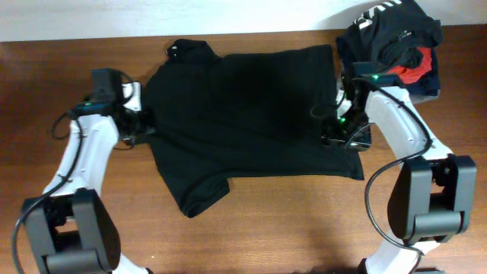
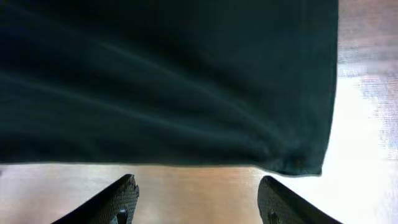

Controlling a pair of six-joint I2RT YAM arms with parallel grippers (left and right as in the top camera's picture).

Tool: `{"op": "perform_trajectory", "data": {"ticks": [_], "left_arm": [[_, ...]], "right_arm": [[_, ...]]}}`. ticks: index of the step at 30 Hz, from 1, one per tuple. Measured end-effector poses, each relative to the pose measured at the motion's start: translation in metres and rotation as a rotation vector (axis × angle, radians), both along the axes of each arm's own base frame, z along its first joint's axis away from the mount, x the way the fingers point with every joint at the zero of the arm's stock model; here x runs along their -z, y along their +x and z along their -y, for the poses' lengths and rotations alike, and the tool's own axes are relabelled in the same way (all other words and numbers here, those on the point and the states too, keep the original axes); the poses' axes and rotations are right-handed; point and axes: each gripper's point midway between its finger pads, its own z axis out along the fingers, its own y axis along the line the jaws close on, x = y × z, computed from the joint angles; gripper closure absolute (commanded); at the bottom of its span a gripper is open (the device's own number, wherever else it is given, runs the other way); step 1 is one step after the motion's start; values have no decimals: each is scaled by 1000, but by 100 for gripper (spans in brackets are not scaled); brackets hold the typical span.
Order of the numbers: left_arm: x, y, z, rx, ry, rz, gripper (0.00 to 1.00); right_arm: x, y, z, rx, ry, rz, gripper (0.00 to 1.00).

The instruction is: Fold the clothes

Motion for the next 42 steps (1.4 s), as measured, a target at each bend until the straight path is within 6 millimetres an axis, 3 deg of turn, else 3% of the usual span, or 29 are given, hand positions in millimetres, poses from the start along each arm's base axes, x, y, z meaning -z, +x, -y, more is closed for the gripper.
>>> {"op": "perform_trajectory", "data": {"ticks": [3,5,7,15,21,28,35,42], "left_arm": [[12,-8,17,43,29,-24,100],[20,-13,22,58,47,-36,99],[26,-14,21,57,62,-32,99],[52,-6,16,41,87,-7,99],[89,-22,15,38,85,-125,99],[91,-40,11,9,100,-212,99],[92,-72,-16,-137,174,-350,99],[92,-91,-62,-316,148,-418,100]], "right_arm": [[6,3,-2,-2,1,18,58],[12,4,-2,5,1,28,84],[21,4,-2,3,2,37,96],[46,-7,-1,5,1,25,96],[49,-10,-1,6,0,19,96],[50,-10,-1,6,-1,20,96],[50,-10,2,11,-4,19,96],[50,-11,18,59,-5,8,96]]}}
